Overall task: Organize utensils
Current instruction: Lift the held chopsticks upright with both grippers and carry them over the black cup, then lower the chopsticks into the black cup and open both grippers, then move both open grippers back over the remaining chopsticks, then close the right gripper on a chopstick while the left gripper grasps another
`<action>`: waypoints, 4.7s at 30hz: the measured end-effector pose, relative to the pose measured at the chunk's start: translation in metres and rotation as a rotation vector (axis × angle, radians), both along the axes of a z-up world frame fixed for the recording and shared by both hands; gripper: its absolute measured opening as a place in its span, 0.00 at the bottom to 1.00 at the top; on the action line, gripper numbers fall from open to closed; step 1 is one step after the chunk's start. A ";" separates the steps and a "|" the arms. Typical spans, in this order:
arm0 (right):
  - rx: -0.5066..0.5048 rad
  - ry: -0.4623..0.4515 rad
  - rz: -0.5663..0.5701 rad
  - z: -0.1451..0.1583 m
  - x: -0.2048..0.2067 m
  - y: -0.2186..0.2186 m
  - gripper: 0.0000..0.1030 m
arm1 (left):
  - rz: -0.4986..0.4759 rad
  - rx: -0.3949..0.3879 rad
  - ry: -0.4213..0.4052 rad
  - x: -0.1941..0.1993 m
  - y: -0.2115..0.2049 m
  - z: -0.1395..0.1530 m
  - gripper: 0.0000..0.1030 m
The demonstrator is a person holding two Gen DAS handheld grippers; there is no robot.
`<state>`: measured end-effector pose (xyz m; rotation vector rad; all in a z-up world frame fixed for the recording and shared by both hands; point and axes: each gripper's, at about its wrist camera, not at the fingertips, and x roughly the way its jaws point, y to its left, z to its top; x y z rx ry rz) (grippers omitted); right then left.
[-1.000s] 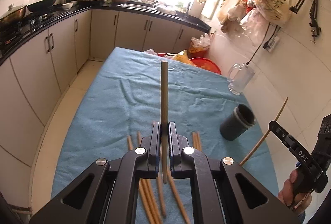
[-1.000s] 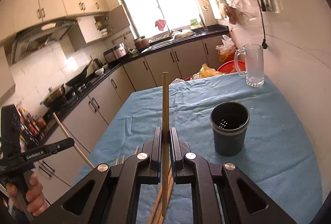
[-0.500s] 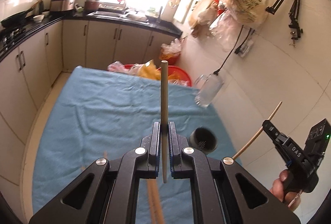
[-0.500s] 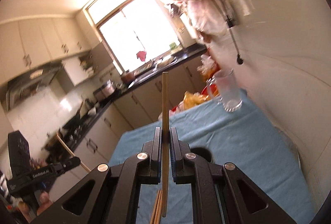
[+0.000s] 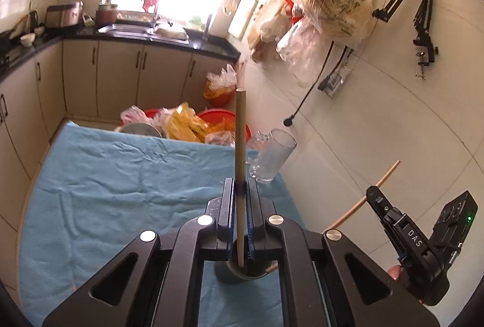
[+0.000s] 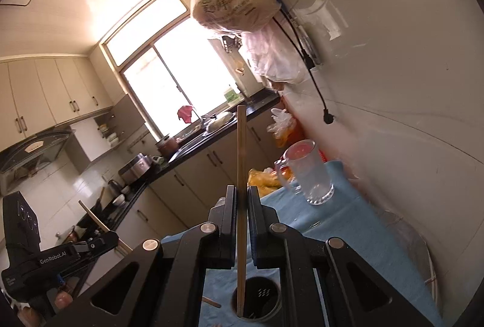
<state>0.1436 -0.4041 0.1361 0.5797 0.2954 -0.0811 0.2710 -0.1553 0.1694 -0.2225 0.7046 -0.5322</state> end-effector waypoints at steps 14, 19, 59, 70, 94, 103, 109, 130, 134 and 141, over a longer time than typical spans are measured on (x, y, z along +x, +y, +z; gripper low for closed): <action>0.047 0.217 0.079 -0.083 0.057 -0.001 0.07 | -0.047 0.116 0.170 0.041 -0.050 -0.091 0.06; 0.040 0.246 0.111 -0.092 0.062 0.002 0.16 | -0.076 0.136 0.145 0.036 -0.056 -0.092 0.13; -0.098 0.480 0.382 -0.164 -0.019 0.148 0.41 | 0.254 0.190 0.320 -0.105 0.196 -0.208 0.53; -0.130 0.550 0.430 -0.186 -0.020 0.183 0.41 | 0.267 0.183 0.373 -0.108 0.210 -0.234 0.52; -0.139 0.553 0.423 -0.187 -0.020 0.177 0.41 | 0.247 0.268 0.360 -0.096 0.196 -0.238 0.10; -0.129 0.587 0.435 -0.190 -0.010 0.179 0.41 | 0.271 0.353 0.364 -0.085 0.184 -0.238 0.09; -0.125 0.670 0.460 -0.194 0.020 0.187 0.24 | 0.272 0.343 0.377 -0.090 0.190 -0.237 0.08; -0.387 0.877 0.421 -0.212 0.088 0.230 0.15 | 0.263 0.378 0.397 -0.078 0.188 -0.236 0.09; -0.416 0.859 0.428 -0.213 0.092 0.228 0.08 | 0.271 0.390 0.378 -0.074 0.184 -0.235 0.07; -0.288 0.663 0.454 -0.180 0.062 0.213 0.07 | 0.254 0.294 0.302 -0.087 0.191 -0.210 0.07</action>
